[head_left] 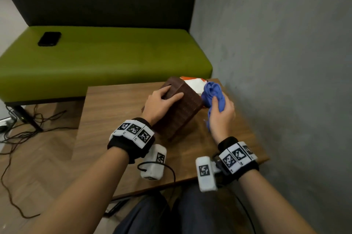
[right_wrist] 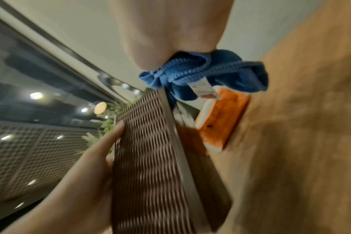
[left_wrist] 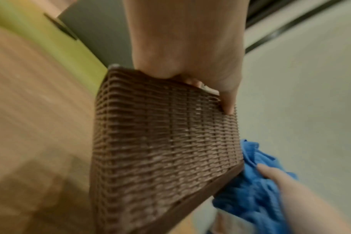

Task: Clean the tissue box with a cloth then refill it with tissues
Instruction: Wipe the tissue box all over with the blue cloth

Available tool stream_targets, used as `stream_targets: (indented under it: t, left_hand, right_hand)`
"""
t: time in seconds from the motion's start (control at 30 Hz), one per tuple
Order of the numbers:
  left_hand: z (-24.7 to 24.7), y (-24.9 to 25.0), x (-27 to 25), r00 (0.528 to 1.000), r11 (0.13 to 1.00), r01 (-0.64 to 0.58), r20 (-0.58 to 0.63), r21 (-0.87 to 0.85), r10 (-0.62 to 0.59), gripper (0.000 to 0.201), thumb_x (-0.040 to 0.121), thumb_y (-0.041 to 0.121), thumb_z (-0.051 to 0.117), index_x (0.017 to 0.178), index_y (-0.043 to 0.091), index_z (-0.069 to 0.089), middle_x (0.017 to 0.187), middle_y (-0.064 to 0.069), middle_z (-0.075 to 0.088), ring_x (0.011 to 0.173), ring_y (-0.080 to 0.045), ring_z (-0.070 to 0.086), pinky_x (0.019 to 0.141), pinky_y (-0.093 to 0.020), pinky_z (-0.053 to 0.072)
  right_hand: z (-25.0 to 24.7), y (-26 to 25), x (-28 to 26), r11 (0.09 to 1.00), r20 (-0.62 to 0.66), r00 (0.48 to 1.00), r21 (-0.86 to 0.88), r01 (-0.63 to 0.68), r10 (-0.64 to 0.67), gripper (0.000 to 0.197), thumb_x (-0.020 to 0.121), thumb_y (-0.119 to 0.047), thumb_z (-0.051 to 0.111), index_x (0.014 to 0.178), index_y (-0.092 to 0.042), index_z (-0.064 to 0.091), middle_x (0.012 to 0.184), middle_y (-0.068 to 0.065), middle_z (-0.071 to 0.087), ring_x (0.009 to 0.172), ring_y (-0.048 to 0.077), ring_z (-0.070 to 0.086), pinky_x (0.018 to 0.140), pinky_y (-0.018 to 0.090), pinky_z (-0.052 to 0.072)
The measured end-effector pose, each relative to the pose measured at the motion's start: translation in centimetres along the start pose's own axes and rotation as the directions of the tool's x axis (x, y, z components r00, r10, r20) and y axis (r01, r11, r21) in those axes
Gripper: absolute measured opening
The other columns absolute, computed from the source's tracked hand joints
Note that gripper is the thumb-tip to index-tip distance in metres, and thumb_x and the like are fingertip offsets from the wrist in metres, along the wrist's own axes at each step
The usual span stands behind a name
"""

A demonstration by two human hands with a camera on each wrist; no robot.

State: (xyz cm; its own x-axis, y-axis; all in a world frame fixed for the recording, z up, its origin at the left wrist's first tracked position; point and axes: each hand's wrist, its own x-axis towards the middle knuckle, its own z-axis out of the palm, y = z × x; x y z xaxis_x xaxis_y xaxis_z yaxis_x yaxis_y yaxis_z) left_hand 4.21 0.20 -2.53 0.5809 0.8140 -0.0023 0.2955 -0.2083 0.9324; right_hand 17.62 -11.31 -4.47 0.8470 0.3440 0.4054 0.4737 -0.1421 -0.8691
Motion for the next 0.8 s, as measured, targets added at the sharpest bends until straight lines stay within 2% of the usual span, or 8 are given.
stream_targets:
  t: [0.07, 0.13, 0.27, 0.4, 0.47, 0.6, 0.7, 0.8]
  left_hand:
    - [0.1, 0.9, -0.5, 0.999, 0.982, 0.023, 0.033, -0.185, -0.018, 0.047, 0.081, 0.047, 0.059, 0.119, 0.018, 0.061, 0.113, -0.001, 0.069, 0.109, -0.018, 0.062, 0.098, -0.036, 0.048]
    - [0.3, 1.3, -0.9, 0.999, 0.980, 0.019, 0.039, -0.197, -0.011, 0.040, 0.086, 0.045, 0.054, 0.113, 0.017, 0.064, 0.109, -0.001, 0.070, 0.104, -0.017, 0.064, 0.095, -0.036, 0.050]
    - [0.7, 1.0, -1.3, 1.000, 0.992, -0.018, 0.019, -0.126, 0.020, 0.042, 0.089, 0.043, 0.050, 0.118, 0.015, 0.061, 0.115, -0.004, 0.068, 0.105, -0.017, 0.063, 0.092, -0.030, 0.049]
    - [0.7, 0.8, -1.6, 0.990, 0.989, -0.137, -0.033, 0.052, 0.139, 0.034, 0.089, 0.036, 0.053, 0.105, 0.008, 0.064, 0.102, -0.008, 0.070, 0.092, -0.018, 0.063, 0.065, -0.019, 0.037]
    - [1.0, 0.8, -1.9, 0.986, 0.981, -0.159, -0.033, 0.111, 0.163, 0.036, 0.088, 0.037, 0.055, 0.103, 0.004, 0.063, 0.102, -0.014, 0.070, 0.094, -0.025, 0.063, 0.064, -0.022, 0.034]
    - [2.0, 1.4, -2.0, 0.985, 0.979, -0.170, -0.016, 0.113, 0.173, 0.040, 0.089, 0.039, 0.052, 0.102, 0.003, 0.061, 0.103, -0.017, 0.069, 0.097, -0.030, 0.062, 0.072, -0.031, 0.038]
    - [1.7, 1.8, -1.2, 0.984, 0.984, -0.146, -0.089, 0.101, 0.155, 0.037, 0.090, 0.038, 0.050, 0.085, 0.003, 0.059, 0.091, -0.024, 0.068, 0.091, -0.038, 0.061, 0.060, -0.027, 0.026]
    - [1.2, 2.0, -0.8, 0.989, 0.983, -0.124, -0.062, 0.138, 0.134, 0.040, 0.090, 0.039, 0.050, 0.085, 0.001, 0.059, 0.089, -0.025, 0.067, 0.090, -0.039, 0.060, 0.058, -0.028, 0.024]
  right_hand:
    - [0.8, -2.0, -0.6, 0.989, -0.019, 0.990, 0.049, 0.140, -0.139, 0.032, 0.090, -0.008, 0.053, 0.120, 0.001, 0.058, 0.102, 0.015, 0.054, 0.090, 0.008, 0.049, 0.074, 0.000, 0.033]
    - [1.3, -3.0, -0.6, 0.966, 0.008, 0.966, 0.028, 0.259, -0.259, 0.037, 0.089, -0.007, 0.051, 0.125, -0.001, 0.054, 0.113, 0.017, 0.052, 0.102, 0.016, 0.052, 0.086, -0.005, 0.030]
    - [1.6, -2.2, -0.8, 0.862, 0.175, 0.882, -0.196, 0.467, -0.438, 0.041, 0.087, -0.004, 0.049, 0.128, -0.006, 0.054, 0.133, 0.021, 0.051, 0.126, 0.035, 0.046, 0.105, 0.031, 0.035]
    - [1.0, 0.4, -3.4, 0.683, 0.354, 0.744, -0.303, 0.665, -0.567, 0.045, 0.088, -0.005, 0.045, 0.133, -0.005, 0.046, 0.139, 0.019, 0.047, 0.134, 0.032, 0.034, 0.111, 0.039, 0.028]
    - [0.5, 0.8, -2.7, 0.685, 0.383, 0.736, -0.288, 0.669, -0.558, 0.048, 0.087, -0.002, 0.049, 0.135, -0.006, 0.045, 0.141, 0.018, 0.045, 0.135, 0.030, 0.031, 0.111, 0.039, 0.028]
    - [1.0, -1.1, -0.5, 0.786, 0.275, 0.822, -0.256, 0.563, -0.499, 0.048, 0.083, 0.008, 0.044, 0.130, -0.003, 0.051, 0.134, 0.018, 0.052, 0.130, 0.030, 0.042, 0.108, 0.041, 0.033]
    - [1.2, -0.8, -3.9, 0.703, 0.339, 0.721, -0.199, 0.682, -0.604, 0.044, 0.087, 0.001, 0.036, 0.129, -0.002, 0.051, 0.135, 0.018, 0.052, 0.131, 0.027, 0.038, 0.112, 0.033, 0.028]
    - [0.2, 0.0, -5.2, 0.628, 0.445, 0.617, -0.145, 0.765, -0.649, 0.042, 0.090, -0.001, 0.038, 0.131, -0.003, 0.048, 0.138, 0.014, 0.048, 0.132, 0.024, 0.037, 0.114, 0.028, 0.024]
